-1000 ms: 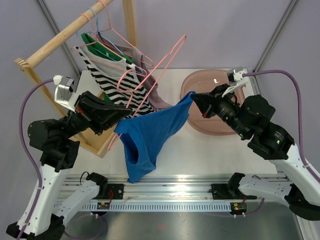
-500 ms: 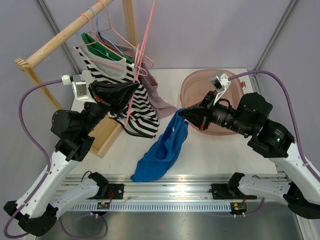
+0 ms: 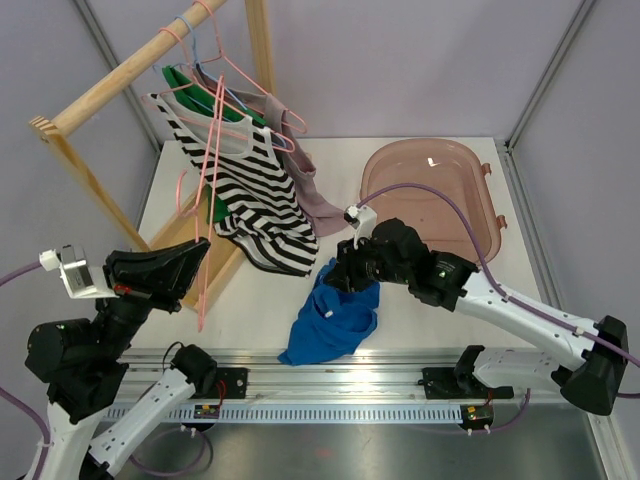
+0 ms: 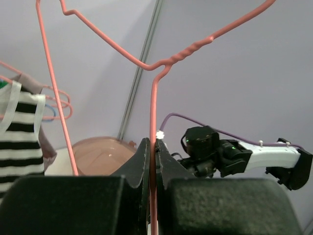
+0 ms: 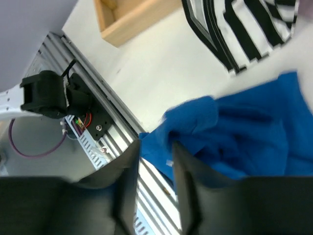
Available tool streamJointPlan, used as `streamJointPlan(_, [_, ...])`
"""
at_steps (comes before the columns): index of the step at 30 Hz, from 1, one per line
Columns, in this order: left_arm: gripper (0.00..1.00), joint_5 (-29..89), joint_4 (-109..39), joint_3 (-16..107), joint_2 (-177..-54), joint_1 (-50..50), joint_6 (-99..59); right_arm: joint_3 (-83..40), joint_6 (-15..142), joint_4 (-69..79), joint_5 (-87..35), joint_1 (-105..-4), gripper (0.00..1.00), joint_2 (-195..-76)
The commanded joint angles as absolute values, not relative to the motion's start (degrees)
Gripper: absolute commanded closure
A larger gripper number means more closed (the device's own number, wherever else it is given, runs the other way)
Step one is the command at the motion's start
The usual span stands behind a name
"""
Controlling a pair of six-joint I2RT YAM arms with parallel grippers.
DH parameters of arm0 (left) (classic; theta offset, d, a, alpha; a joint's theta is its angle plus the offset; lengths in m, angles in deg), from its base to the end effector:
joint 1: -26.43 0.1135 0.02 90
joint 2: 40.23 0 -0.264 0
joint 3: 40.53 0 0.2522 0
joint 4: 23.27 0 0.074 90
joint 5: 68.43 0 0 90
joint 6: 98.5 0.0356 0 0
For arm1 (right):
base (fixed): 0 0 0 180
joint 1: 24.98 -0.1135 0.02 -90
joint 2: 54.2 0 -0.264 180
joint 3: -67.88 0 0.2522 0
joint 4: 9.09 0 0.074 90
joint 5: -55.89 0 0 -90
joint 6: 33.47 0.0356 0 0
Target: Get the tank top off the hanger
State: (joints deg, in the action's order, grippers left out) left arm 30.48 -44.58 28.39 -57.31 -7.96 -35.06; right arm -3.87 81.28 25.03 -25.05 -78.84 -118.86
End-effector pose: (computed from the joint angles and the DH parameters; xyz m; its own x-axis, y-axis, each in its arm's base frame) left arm 0.0113 -0.0144 0.4448 0.0762 -0.5875 -0.8056 0.7850 0.5335 -0.3148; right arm 0.1456 0.2088 0.3336 -0.6119 -0.1369 -0.7790 -0.6872 0.5797 0.4379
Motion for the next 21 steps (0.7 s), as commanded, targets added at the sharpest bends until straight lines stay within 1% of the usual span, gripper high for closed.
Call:
streamJointPlan(1, [1.0, 26.3, -56.2, 27.4, -52.9, -8.2, -37.1, -3.0, 83.9, 17.2, -30.2, -80.1, 0.48, -117.9])
streamJointPlan(2, [1.0, 25.1, -57.8, 27.2, -51.8, -8.2, -38.2, -2.7, 83.9, 17.1, -31.5, -80.2, 0.2, -117.9])
streamJointPlan(3, [1.0, 22.7, -59.4, 26.3, -50.6, -8.2, -38.9, -2.1, 84.0, 17.1, -32.3, -80.2, 0.09, -117.7])
streamJointPlan(4, [1.0, 21.8, -61.7, 25.7, -48.0, -8.2, -39.7, -2.0, 84.1, 17.2, -33.2, -80.2, 0.01, -117.7])
streamJointPlan(8, [1.0, 15.3, -65.9, 23.6, -43.6, -8.1, -43.5, -2.0, 83.9, 18.9, -38.1, -80.1, 0.01, -117.3])
streamJointPlan(12, [1.0, 8.9, -66.7, 23.0, -42.2, -7.9, -46.5, -2.4, 84.0, 20.1, -41.1, -80.1, 0.0, -117.2])
streamJointPlan(13, [1.0, 4.0, -67.3, 23.3, -42.6, -7.9, -47.2, -2.4, 84.2, 20.1, -41.6, -80.1, 0.01, -117.1])
streamJointPlan(16, [1.0, -5.8, -70.0, 27.0, -48.2, -7.9, -50.1, -2.1, 84.6, 20.3, -42.7, -80.1, 0.01, -116.4])
streamJointPlan(18, [1.0, -8.2, -69.6, 30.8, -54.4, -7.9, -50.1, -2.0, 84.6, 20.6, -42.8, -80.1, 0.0, -115.9])
streamJointPlan(21, [1.0, -11.8, -64.7, 35.1, -61.7, -7.9, -47.3, -2.0, 84.7, 21.1, -43.1, -80.1, 0.01, -115.2])
